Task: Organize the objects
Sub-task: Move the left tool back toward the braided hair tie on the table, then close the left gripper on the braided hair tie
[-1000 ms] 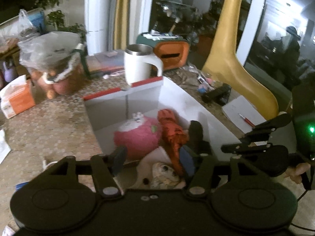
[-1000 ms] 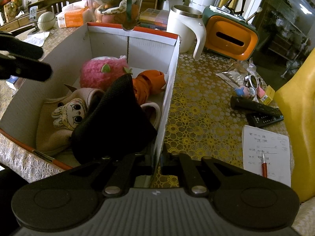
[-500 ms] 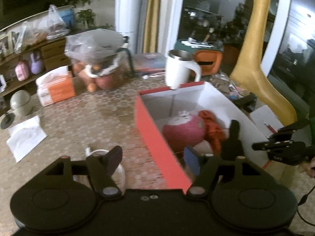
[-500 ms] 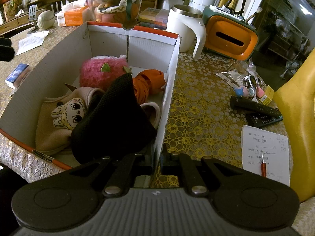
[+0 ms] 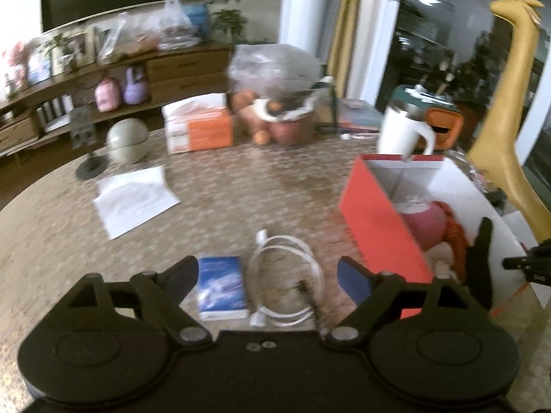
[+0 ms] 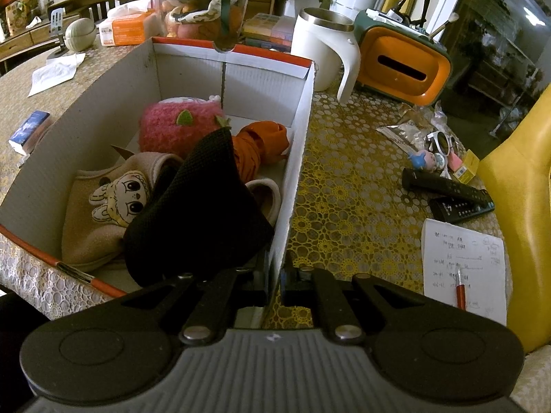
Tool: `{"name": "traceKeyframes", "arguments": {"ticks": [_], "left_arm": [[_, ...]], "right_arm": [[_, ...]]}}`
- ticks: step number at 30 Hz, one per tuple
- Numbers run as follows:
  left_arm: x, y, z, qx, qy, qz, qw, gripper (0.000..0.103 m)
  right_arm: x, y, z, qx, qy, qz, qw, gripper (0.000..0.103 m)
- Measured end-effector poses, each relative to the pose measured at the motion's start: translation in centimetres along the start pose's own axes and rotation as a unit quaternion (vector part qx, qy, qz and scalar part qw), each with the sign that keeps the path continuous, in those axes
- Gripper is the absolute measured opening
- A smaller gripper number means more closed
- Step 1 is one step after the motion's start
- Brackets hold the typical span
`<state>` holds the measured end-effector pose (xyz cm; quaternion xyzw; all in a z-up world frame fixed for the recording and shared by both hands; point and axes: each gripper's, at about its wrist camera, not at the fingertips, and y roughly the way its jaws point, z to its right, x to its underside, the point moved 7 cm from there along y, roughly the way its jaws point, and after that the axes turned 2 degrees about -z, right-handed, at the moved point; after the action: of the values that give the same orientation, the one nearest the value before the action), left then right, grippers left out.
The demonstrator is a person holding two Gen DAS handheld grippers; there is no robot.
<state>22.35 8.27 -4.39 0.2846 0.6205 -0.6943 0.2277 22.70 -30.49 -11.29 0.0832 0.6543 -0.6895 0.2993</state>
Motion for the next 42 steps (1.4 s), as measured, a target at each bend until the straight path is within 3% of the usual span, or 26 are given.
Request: {"name": "traceKeyframes", "arguments": {"ticks": [6,15,23,31,38,42], "left_arm": [[1.6,-0.3,-3.4,-0.03,-0.026,-0.009,0.9992,0.102],[6.0,1.0,-7.4,-0.065,-0.079,-0.048,0.9937,0.102],[9.8,2.7,-7.6,-0.084,-0.087,-0.074,0.9899,0.102],[10.9,3.2,-6.2,-0.109,-0.047,-0.06,0.9911,0.088],[11.8,4.2,-5.7,-0.114,-0.032,-0.07,0.9905,0.069],[12.1,4.5,-5.0,-0.116,-0.015,-0.072,0.9905,0.053]], "right_arm": [[-0.1,0.0,-0.2,0.001,0.001,-0.001,1.0,0.006],[-0.1,0.0,-0.3,0.003,0.0,-0.002,1.0,0.006],[-0.1,0.1,-0.3,0.004,-0.001,-0.003,1.0,0.006],[0.0,0.1,-0.2,0.005,-0.003,-0.003,1.0,0.006],[0.0,0.1,-0.2,0.005,-0.003,-0.003,1.0,0.007],[0.0,0.1,-0.2,0.005,-0.003,-0.003,1.0,0.006]]}}
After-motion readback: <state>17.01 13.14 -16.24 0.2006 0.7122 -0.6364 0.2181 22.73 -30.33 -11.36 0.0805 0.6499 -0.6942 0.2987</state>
